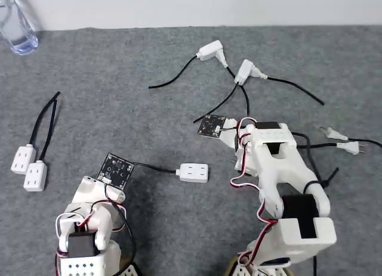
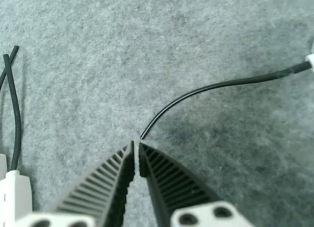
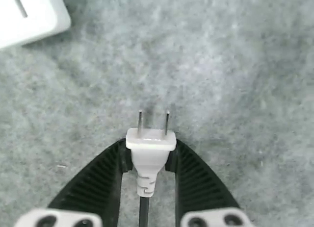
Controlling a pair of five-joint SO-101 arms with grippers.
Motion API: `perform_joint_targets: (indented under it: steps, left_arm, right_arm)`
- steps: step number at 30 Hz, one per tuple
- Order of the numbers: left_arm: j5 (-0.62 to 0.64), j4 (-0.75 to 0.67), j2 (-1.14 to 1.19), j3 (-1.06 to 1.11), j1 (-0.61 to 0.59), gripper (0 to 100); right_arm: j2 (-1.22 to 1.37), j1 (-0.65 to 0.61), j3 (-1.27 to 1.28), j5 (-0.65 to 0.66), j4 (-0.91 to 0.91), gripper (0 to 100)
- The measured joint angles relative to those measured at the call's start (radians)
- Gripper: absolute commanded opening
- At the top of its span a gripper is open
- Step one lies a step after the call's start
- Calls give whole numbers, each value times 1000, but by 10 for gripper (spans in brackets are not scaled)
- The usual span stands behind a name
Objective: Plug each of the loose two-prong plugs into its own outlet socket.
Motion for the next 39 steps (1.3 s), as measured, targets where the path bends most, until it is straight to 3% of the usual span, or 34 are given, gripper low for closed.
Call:
perform_joint_targets:
  steps: [11,17,20,25,29,34,39]
  left_arm:
    - [17,-29,0,0,0,47]
    - [316,-224,0,0,29,84]
    - [477,-259,0,0,103,84]
    - [580,-221,0,0,272,84]
    - [761,-215,0,0,428,84]
    - [910,-339,0,2,594,84]
    - [991,-439,0,2,631,84]
  right_arm:
    - [-77,-2,2,0,86,9]
    - [-265,-54,3,32,261,9]
    - [-353,-94,3,37,345,9]
    - [-491,-135,3,37,442,9]
    - [-594,-164,3,25,516,9]
    - [-675,-209,3,5,578,9]
    - [-718,-308,48,-89,583,9]
